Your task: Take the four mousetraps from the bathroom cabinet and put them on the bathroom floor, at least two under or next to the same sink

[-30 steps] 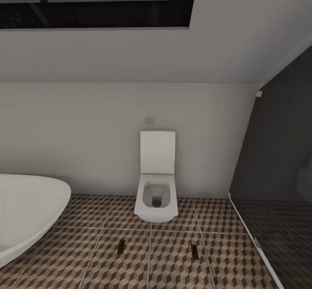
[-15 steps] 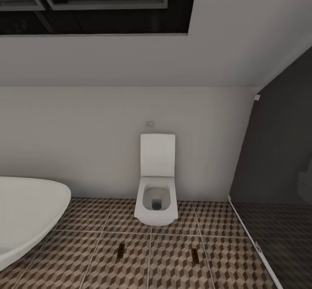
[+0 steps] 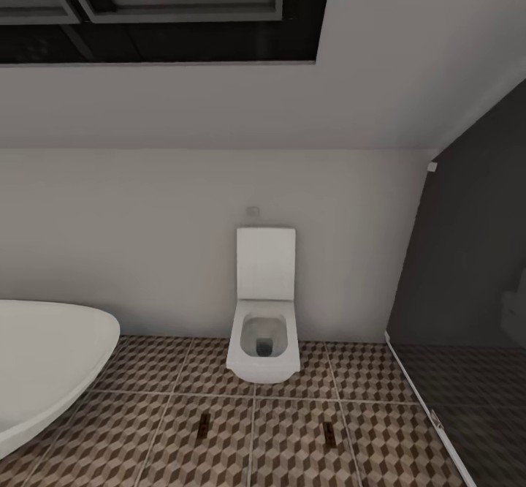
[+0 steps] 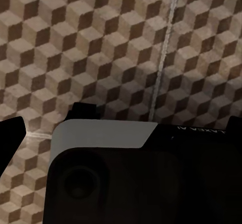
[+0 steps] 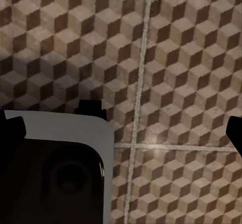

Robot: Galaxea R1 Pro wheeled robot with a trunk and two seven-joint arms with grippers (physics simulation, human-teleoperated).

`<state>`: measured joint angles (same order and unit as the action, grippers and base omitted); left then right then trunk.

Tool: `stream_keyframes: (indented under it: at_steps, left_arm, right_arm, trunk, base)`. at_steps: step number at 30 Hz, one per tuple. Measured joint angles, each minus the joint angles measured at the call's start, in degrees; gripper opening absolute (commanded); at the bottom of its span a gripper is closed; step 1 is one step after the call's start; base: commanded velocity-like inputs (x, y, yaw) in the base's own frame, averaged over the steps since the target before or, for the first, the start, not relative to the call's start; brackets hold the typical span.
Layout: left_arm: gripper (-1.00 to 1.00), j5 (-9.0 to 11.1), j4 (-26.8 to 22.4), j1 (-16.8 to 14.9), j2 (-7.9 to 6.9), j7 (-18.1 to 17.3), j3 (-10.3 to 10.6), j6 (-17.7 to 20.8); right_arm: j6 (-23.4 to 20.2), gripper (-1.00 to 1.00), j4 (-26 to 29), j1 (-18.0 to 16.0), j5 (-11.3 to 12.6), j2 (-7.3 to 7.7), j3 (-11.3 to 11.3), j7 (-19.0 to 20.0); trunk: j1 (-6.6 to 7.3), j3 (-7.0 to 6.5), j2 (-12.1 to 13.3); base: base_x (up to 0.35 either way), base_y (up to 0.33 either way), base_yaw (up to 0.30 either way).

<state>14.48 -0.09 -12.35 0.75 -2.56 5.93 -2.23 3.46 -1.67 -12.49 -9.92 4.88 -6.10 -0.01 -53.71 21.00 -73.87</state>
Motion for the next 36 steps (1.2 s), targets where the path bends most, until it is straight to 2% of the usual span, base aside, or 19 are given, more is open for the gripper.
stream_keyframes:
  at_steps: [28,36]
  left_arm:
    - [1.0,-0.27,-0.21,0.0,-0.47,0.09,0.31,-0.09]
    - [1.0,-0.39,-0.24,0.0,-1.15,0.14,0.33,-0.19]
  right_arm:
    - [0.5,1.0,0.08,0.0,-0.46,-0.08,-0.08,-0.06]
    - [0.52,1.0,0.08,0.0,-0.32,-0.14,-0.09,-0.06]
  trunk:
    - [0.0,-0.02,0.0]
    - [0.0,-0.02,0.0]
  base:
    - [0.0,0.0,0.0]
    - [0.0,0.0,0.0]
